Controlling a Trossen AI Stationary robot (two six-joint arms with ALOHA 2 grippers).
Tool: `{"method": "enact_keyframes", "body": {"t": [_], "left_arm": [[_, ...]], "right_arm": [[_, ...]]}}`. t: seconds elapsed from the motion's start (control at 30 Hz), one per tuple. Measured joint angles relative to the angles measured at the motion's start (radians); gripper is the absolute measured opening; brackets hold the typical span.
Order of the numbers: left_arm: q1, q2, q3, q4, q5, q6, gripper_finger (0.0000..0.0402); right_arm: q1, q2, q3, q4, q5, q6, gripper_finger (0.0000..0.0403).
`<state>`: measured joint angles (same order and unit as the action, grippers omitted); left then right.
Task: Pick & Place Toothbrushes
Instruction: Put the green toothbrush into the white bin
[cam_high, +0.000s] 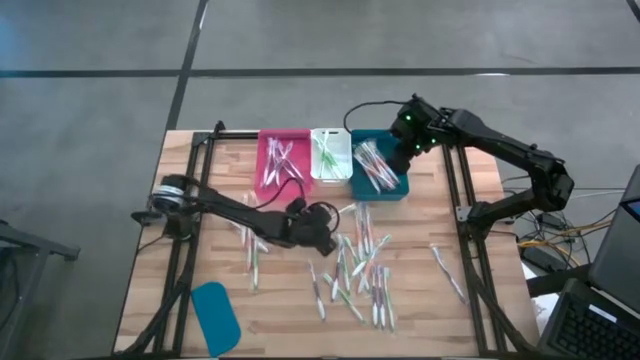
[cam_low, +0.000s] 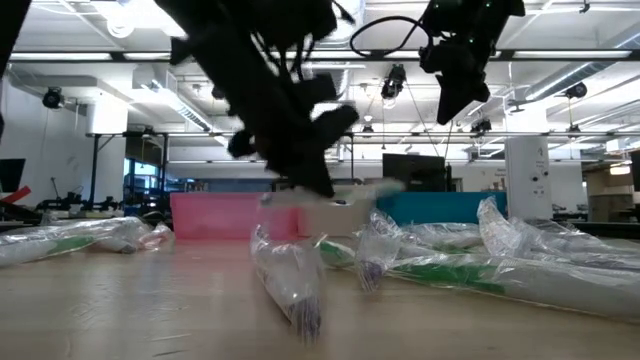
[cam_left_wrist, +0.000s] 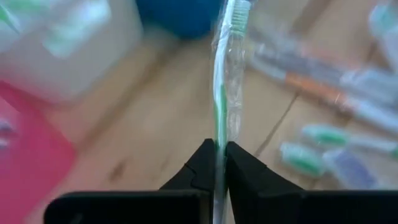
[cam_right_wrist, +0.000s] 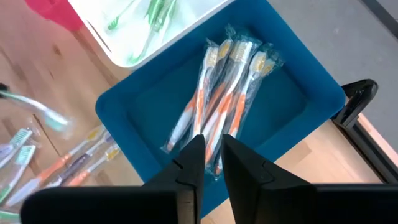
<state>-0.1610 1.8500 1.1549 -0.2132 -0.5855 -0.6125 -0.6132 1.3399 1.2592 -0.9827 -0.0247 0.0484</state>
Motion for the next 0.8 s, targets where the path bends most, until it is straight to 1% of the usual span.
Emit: {"method": "enact_keyframes", "body": {"t": [0.1,0.23,0.4,0.5,0.6,0.67,0.7,0.8], "left_arm": [[0.0,-0.065,0.0,0.009,-0.061,0.041,0.0022],[0.008,-0.143,0.001,0.033,-0.183,0.12,0.0026],[0.06,-0.223,0.001,0.048,-0.195,0.202,0.0022],[0.118,-0.252,0.001,0.084,-0.131,0.226,0.0022],[0.187,-0.256,0.001,0.178,0.023,0.254,0.0022],[0.236,-0.246,0.002,0.273,0.135,0.261,0.0022],[0.26,-0.243,0.003,0.305,0.175,0.261,0.0022],[0.33,-0.225,0.003,0.358,0.225,0.225,0.0022]], "right_arm": [[0.0,0.0,-0.019,0.007,0.0,-0.003,0.0043],[0.001,-0.005,-0.055,0.078,-0.004,-0.014,0.0048],[0.031,-0.017,-0.143,0.237,-0.043,-0.066,0.0063],[0.042,-0.026,-0.196,0.287,-0.049,-0.08,0.0073],[0.044,-0.038,-0.244,0.325,-0.047,-0.082,0.0081],[0.044,-0.049,-0.272,0.338,-0.047,-0.085,0.0087],[0.044,-0.053,-0.282,0.341,-0.047,-0.088,0.0089],[0.044,-0.072,-0.309,0.342,-0.047,-0.102,0.0094]]}}
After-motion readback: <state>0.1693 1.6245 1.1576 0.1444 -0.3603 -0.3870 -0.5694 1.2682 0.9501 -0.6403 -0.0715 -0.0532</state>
